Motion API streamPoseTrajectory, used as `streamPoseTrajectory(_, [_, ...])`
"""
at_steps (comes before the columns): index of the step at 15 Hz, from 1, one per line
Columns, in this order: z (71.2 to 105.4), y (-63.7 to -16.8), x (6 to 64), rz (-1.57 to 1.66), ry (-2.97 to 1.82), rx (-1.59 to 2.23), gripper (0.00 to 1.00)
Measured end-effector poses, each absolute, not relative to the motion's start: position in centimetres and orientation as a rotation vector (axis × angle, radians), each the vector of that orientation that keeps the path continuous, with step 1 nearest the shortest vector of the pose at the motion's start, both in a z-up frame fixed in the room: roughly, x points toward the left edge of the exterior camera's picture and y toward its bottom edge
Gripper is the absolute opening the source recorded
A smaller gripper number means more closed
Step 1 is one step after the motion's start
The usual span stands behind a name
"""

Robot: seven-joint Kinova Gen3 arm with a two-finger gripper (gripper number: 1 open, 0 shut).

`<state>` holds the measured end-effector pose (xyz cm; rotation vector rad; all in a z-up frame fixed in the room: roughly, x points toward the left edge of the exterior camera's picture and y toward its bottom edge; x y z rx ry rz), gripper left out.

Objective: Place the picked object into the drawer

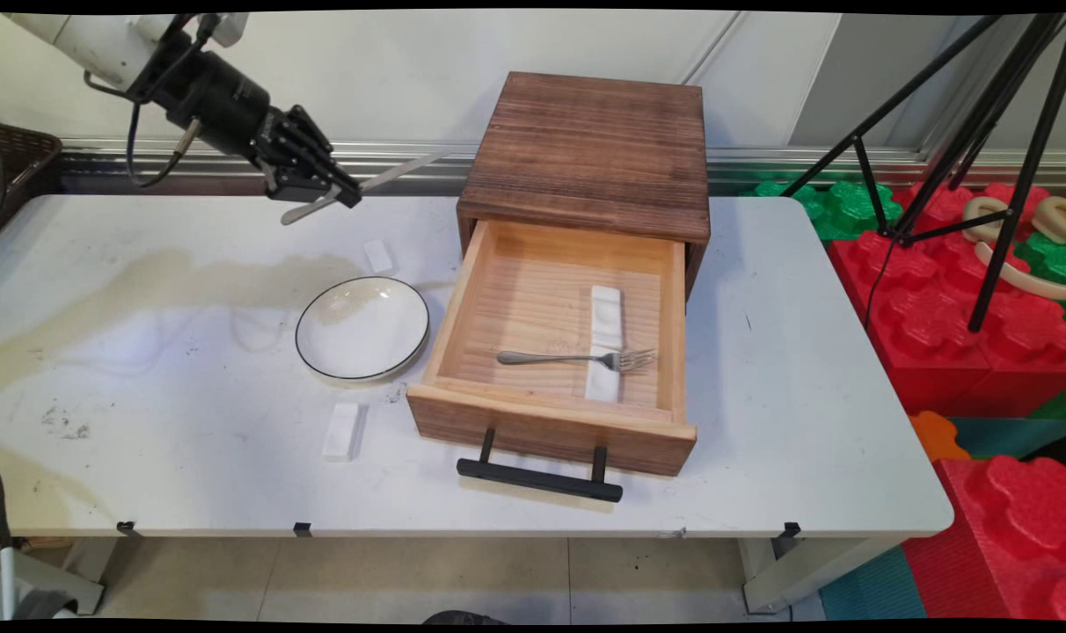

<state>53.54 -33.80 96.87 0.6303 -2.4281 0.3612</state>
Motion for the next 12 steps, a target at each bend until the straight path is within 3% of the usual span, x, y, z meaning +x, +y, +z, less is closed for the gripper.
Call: streamPoseTrajectory(12, [98.1, -36.3, 44.1, 0.325, -2.380, 0.512, 0.00])
